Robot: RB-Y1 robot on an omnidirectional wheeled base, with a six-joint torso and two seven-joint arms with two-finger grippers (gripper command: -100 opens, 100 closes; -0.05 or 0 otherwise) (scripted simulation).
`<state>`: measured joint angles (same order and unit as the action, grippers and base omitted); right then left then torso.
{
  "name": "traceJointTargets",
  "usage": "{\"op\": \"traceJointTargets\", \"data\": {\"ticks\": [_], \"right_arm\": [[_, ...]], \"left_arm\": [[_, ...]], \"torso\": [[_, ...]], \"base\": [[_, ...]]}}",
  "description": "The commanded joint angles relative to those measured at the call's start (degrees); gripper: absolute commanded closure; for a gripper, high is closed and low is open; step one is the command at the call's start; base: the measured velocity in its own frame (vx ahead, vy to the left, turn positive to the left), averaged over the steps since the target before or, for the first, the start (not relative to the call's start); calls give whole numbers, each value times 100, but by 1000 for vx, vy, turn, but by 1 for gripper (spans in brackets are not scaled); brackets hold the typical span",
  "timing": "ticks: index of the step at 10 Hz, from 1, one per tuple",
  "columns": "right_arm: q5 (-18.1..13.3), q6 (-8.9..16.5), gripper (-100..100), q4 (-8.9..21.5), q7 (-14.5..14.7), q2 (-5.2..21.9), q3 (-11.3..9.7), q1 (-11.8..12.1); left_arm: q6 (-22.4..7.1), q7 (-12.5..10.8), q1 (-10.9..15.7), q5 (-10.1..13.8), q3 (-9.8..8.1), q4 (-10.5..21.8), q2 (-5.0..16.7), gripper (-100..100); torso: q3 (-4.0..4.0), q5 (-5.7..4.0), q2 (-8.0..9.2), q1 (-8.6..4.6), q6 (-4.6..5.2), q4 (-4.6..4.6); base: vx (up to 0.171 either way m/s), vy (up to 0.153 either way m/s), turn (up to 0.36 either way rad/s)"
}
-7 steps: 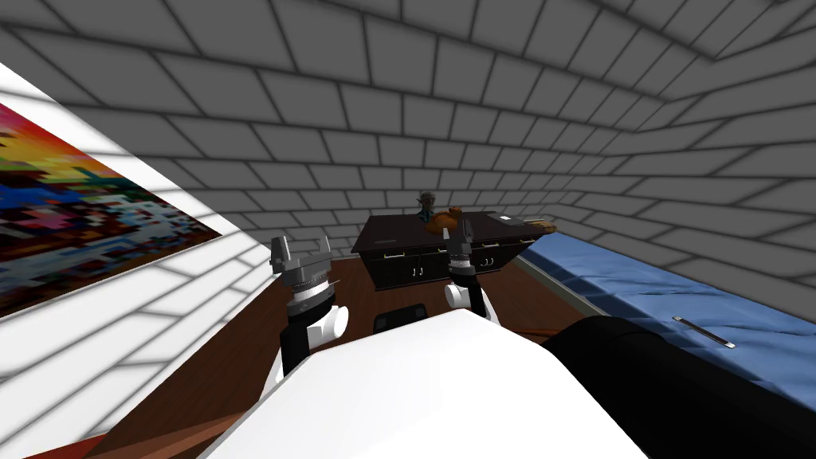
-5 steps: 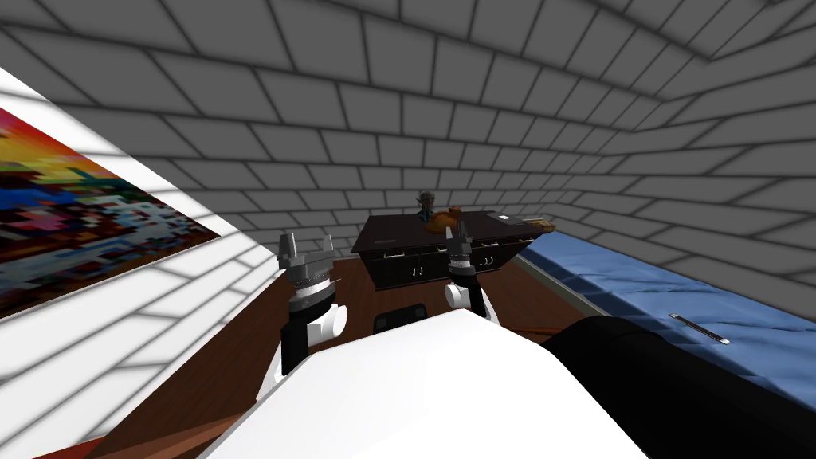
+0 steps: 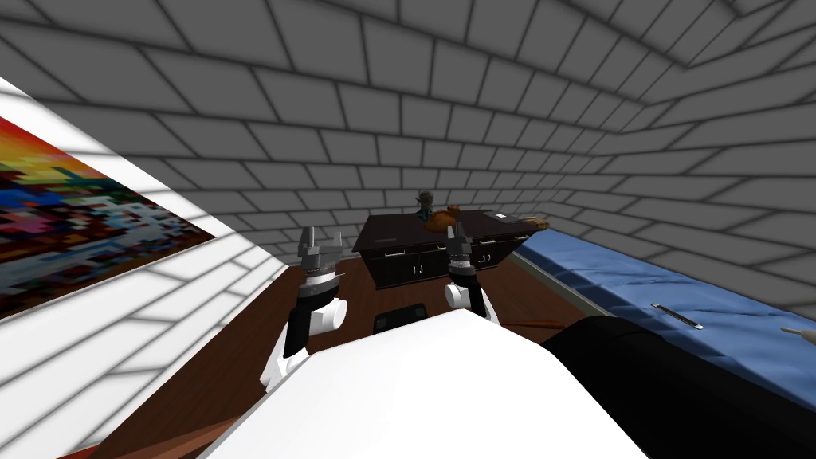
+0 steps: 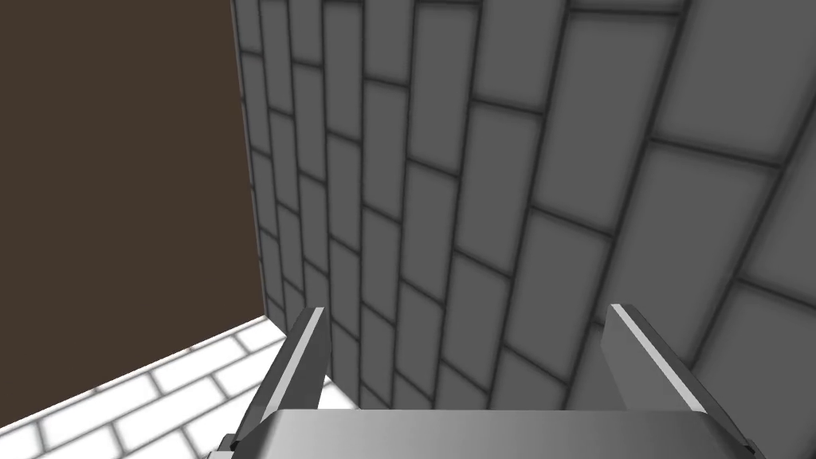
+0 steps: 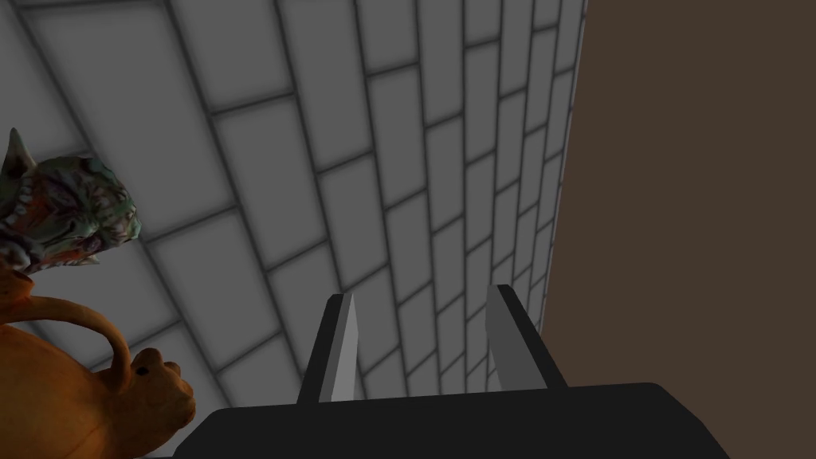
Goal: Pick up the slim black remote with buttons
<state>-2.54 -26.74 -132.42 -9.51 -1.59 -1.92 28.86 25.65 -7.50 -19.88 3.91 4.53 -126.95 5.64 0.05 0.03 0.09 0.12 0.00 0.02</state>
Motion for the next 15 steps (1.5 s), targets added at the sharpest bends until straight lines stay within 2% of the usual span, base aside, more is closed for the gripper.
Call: {"op": "traceJointTargets", "data": {"ticks": [1,2,3,4,5,6,7,8,9,10,12,13,15], "right_arm": [[0,0,0,0,0,0,0,0],[0,0,0,0,0,0,0,0],[0,0,0,0,0,0,0,0],[0,0,0,0,0,0,0,0],[0,0,0,0,0,0,0,0],[0,0,0,0,0,0,0,0],[0,0,0,0,0,0,0,0],[0,0,0,0,0,0,0,0],[0,0,0,0,0,0,0,0],[0,0,0,0,0,0,0,0],[0,0,0,0,0,0,0,0],[0,0,0,0,0,0,0,0],[0,0,0,0,0,0,0,0]], "left_arm": [[-286,39,235,9,35,86,104,-100],[-377,39,235,9,35,86,104,-100],[-572,65,443,26,55,164,188,-100],[-710,65,461,26,55,164,188,-100],[-860,94,674,44,73,252,259,-100],[-1039,94,705,44,73,252,259,-100],[-1091,94,705,44,73,252,259,-100],[-1326,125,965,63,90,352,316,-100],[-1466,125,965,63,90,352,316,-100],[-1638,156,1223,82,104,464,362,-100],[-1921,156,1240,82,104,464,362,-100],[-2104,188,1526,100,114,587,396,-100],[-2370,188,1526,100,114,587,396,-100]], "torso": [[0,0,0,0,0,0],[1,0,2,0,1,0],[1,0,1,-2,0,0],[-1,1,-1,5,1,0],[-2,1,-3,4,0,-1],[-1,0,-1,2,2,0],[0,0,0,1,-1,0],[-2,-1,-4,-5,-1,-1],[-2,-1,-3,-5,1,-1],[-2,-1,-3,-3,0,-1],[-1,1,-2,3,-1,-1],[-3,0,-6,-3,-2,-1],[-3,0,-5,-3,-1,-1]], "base": [[-38,30,-53],[-27,27,-32],[-25,44,-56],[-21,39,-29],[-34,38,-51],[-30,33,-38],[-13,14,5],[-23,20,-58],[-25,27,-38],[-30,40,-57],[-18,32,-18],[-19,27,-66],[-13,17,-14]]}}
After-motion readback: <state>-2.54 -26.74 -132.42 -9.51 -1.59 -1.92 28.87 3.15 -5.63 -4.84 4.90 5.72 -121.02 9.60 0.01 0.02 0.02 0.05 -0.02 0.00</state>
